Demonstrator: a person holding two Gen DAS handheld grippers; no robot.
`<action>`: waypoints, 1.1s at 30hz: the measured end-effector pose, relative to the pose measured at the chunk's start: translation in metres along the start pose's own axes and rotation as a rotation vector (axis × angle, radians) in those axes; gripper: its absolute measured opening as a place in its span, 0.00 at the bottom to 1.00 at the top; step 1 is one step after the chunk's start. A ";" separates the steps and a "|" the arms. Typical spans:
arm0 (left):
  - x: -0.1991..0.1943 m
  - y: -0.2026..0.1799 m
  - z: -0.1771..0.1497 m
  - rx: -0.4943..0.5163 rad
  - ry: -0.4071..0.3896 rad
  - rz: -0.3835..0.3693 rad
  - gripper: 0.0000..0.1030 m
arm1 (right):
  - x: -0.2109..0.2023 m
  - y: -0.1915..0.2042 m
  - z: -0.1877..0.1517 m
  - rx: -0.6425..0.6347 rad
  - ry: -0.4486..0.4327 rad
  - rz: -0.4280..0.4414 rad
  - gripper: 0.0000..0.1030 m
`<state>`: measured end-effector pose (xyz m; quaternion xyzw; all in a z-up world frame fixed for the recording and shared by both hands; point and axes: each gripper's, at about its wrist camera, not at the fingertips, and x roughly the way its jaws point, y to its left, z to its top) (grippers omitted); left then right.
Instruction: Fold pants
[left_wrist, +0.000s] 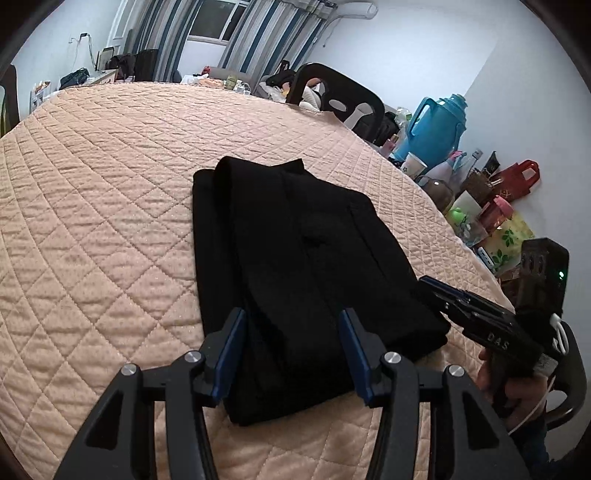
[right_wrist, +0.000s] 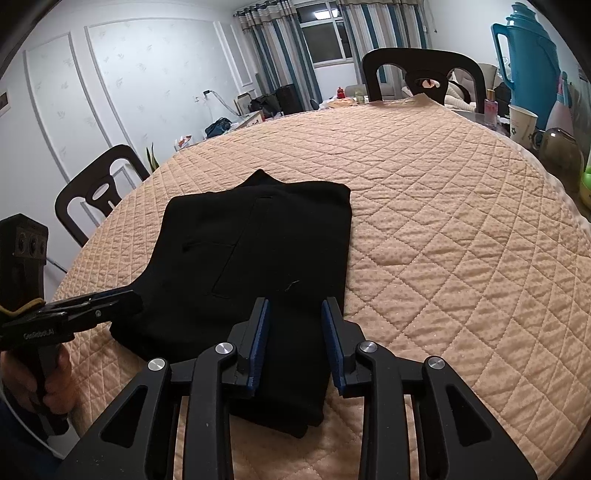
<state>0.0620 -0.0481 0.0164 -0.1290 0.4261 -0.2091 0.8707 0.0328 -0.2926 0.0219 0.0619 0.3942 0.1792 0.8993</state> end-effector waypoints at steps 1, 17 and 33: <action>0.001 -0.002 0.002 0.007 -0.001 0.011 0.51 | 0.000 0.001 0.001 0.000 -0.001 -0.001 0.30; -0.006 -0.004 0.010 0.099 -0.021 0.137 0.20 | -0.006 0.008 0.001 -0.044 0.025 -0.047 0.30; 0.054 0.001 0.080 0.151 -0.030 0.230 0.21 | 0.058 -0.001 0.071 -0.016 0.021 -0.029 0.29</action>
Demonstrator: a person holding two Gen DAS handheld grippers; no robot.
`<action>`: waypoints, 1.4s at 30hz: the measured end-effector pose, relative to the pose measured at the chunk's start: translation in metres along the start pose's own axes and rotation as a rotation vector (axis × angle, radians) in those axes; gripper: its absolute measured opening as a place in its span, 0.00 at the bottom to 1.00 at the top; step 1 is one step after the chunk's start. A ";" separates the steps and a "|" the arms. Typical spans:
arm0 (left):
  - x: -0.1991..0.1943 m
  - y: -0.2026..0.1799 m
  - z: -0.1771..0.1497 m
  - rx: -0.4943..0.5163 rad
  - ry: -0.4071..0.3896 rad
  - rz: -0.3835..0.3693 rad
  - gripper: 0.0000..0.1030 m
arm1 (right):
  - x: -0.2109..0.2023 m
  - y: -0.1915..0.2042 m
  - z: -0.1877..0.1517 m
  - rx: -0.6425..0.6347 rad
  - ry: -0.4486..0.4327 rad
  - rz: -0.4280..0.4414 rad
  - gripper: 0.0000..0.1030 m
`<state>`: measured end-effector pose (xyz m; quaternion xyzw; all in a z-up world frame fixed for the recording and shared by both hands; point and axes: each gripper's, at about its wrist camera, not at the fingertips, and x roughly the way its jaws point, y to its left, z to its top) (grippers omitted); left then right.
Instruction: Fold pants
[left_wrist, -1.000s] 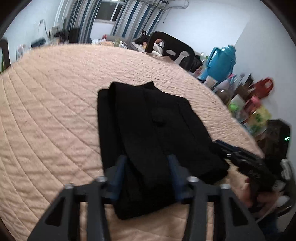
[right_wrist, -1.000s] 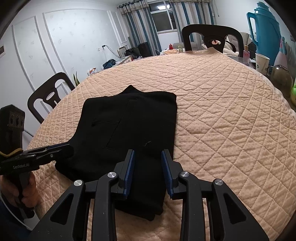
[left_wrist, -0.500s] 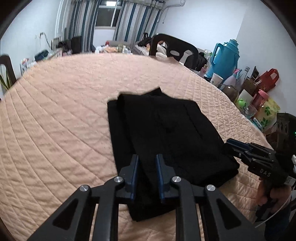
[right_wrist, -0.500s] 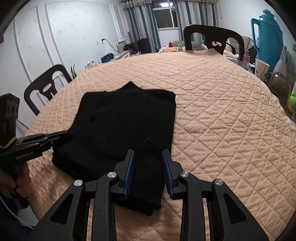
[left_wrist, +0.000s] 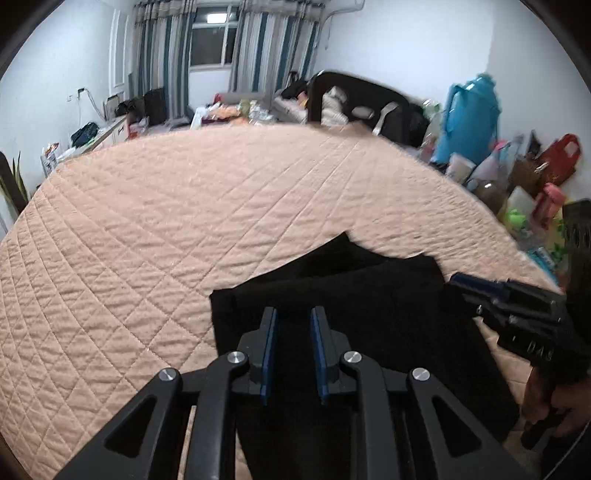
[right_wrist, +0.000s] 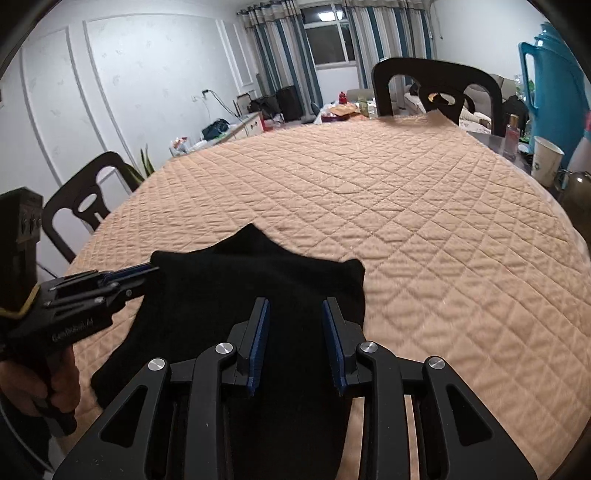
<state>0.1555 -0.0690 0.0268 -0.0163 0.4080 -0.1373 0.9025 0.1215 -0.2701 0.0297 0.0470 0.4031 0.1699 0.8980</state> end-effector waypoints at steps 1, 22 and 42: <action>0.004 0.003 -0.002 -0.010 0.005 -0.008 0.21 | 0.007 -0.002 0.001 0.003 0.016 -0.002 0.29; -0.008 0.006 -0.005 -0.005 -0.012 0.007 0.26 | 0.000 -0.006 0.005 -0.007 0.018 -0.067 0.29; -0.050 -0.012 -0.060 0.045 -0.024 0.046 0.37 | -0.040 0.033 -0.047 -0.127 -0.003 -0.032 0.29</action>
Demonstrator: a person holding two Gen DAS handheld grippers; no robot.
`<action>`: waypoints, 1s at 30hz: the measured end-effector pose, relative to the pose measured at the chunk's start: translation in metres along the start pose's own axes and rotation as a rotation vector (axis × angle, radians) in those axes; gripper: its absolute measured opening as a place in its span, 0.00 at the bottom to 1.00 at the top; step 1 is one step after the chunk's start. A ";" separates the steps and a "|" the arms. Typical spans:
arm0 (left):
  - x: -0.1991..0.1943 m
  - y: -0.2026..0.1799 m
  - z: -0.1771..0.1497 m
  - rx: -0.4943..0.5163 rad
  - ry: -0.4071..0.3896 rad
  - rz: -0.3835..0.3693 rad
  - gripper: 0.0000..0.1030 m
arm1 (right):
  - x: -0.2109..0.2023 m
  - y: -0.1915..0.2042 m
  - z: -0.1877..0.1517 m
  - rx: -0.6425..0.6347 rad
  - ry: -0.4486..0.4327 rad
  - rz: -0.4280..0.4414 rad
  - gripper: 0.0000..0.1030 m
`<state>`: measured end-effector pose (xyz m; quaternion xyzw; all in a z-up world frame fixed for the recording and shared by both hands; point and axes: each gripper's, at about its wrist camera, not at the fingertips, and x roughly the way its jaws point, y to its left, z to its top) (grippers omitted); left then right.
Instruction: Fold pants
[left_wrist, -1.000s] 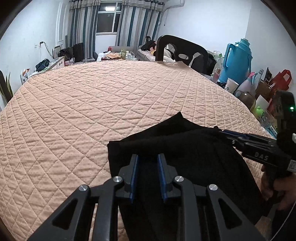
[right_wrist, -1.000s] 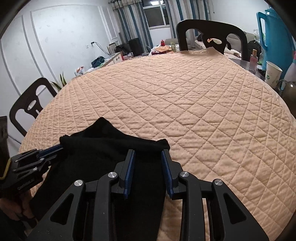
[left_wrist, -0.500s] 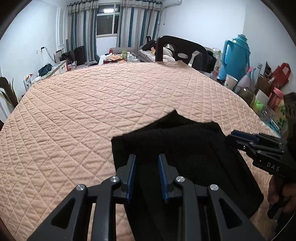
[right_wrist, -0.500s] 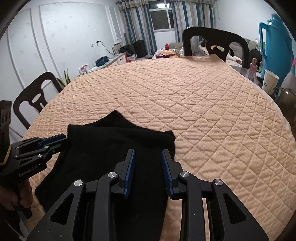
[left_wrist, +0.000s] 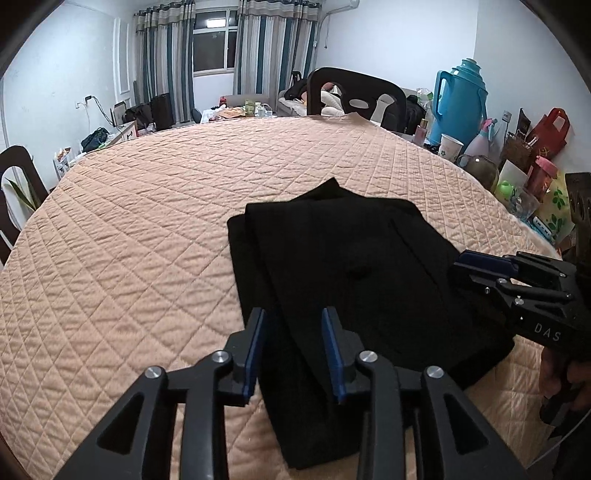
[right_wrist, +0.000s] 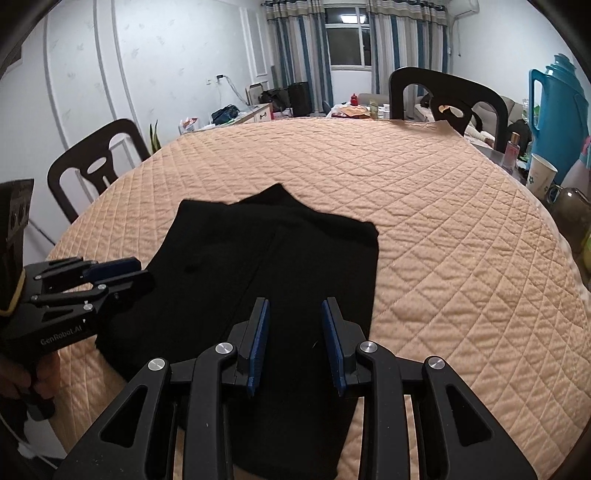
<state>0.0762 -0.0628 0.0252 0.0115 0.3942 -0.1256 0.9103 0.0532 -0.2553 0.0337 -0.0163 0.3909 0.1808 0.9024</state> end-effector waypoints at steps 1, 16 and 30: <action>0.000 0.000 -0.002 0.002 -0.003 0.006 0.37 | 0.000 0.001 -0.002 0.000 0.001 0.004 0.29; 0.011 0.042 0.001 -0.181 0.041 -0.100 0.60 | -0.005 -0.043 -0.008 0.190 -0.008 0.141 0.39; 0.034 0.044 0.009 -0.295 0.061 -0.304 0.72 | 0.029 -0.070 -0.006 0.390 0.068 0.307 0.43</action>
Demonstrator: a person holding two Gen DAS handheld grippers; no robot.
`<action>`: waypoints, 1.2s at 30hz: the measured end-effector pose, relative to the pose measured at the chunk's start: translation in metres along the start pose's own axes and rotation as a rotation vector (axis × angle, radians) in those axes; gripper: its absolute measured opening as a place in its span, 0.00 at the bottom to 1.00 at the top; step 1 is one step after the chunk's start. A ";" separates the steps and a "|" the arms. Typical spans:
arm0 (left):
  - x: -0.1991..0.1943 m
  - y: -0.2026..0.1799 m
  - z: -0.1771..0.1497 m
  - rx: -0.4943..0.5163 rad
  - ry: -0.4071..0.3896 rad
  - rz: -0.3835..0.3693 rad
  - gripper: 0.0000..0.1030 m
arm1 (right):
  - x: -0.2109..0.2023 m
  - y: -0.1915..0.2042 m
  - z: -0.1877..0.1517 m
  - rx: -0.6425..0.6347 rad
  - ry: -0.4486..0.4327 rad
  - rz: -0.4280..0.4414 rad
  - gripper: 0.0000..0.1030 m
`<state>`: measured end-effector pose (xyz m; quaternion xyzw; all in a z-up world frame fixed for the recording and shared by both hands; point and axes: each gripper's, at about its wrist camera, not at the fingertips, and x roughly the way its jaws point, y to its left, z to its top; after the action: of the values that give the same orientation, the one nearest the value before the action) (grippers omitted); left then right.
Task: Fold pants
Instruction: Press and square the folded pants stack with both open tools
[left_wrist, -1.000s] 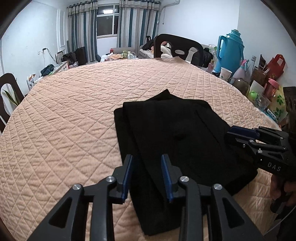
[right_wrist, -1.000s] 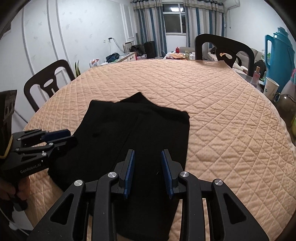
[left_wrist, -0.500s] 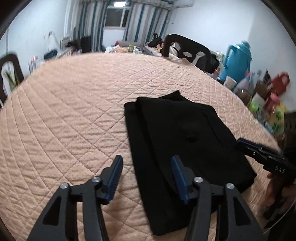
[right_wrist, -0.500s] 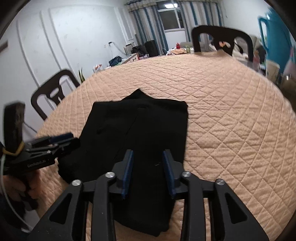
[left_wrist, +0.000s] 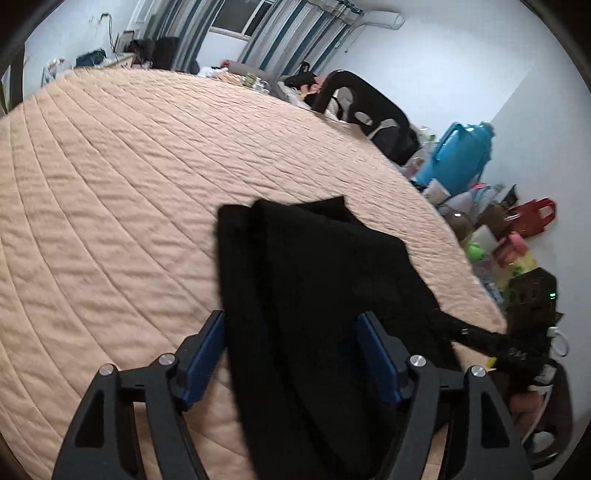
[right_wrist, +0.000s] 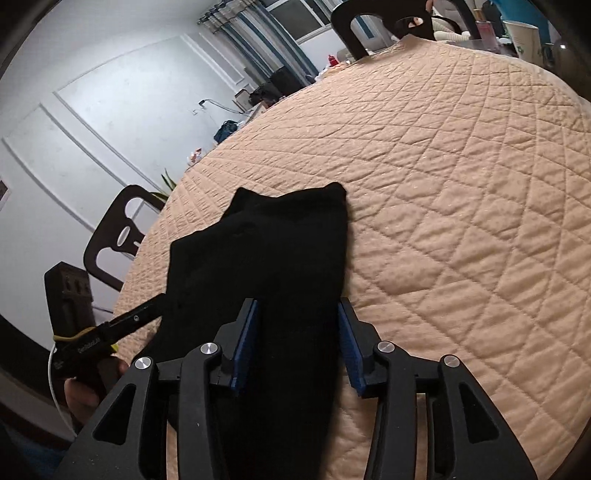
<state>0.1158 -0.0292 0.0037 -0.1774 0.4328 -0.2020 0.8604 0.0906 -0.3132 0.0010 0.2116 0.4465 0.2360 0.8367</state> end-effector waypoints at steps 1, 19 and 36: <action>-0.002 -0.003 -0.003 0.009 0.002 -0.005 0.72 | -0.001 0.001 -0.002 -0.003 0.005 0.011 0.43; -0.033 -0.004 0.052 0.061 -0.102 0.023 0.26 | 0.003 0.066 0.048 -0.091 -0.077 0.106 0.16; -0.013 0.090 0.097 0.000 -0.121 0.275 0.33 | 0.085 0.100 0.097 -0.221 -0.048 -0.069 0.22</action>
<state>0.2052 0.0672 0.0239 -0.1284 0.4007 -0.0710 0.9044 0.1937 -0.1973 0.0519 0.1083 0.4048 0.2499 0.8729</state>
